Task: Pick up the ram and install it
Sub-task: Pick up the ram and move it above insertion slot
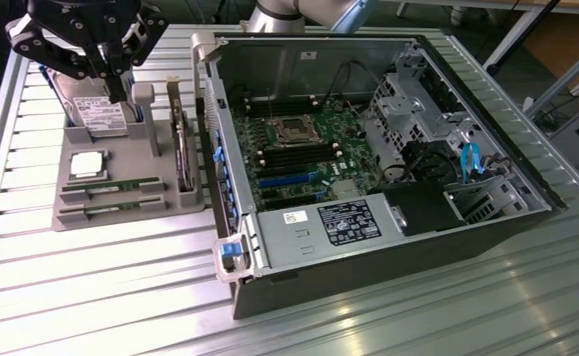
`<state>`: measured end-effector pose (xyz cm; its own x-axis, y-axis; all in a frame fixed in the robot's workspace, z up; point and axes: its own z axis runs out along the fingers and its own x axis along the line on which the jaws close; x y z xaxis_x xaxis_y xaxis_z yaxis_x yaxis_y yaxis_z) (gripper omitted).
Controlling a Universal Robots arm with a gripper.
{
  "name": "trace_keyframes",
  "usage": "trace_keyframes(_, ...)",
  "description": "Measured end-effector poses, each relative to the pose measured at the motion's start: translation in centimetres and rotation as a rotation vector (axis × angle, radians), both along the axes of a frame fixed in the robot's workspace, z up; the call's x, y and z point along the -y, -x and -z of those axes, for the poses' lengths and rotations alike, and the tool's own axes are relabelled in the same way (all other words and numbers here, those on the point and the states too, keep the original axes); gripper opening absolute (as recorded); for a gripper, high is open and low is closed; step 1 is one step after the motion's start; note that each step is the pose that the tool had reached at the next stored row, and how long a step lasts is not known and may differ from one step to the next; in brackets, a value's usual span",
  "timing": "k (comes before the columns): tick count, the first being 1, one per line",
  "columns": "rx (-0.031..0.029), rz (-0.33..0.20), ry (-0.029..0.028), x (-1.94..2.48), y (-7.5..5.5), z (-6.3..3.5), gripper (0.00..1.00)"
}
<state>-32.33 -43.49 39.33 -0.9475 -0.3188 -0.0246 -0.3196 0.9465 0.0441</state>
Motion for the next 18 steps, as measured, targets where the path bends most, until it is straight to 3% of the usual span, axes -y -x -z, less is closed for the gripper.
trace_keyframes(18,-0.0001,-0.167,0.0,0.0,0.0,0.0,0.1)
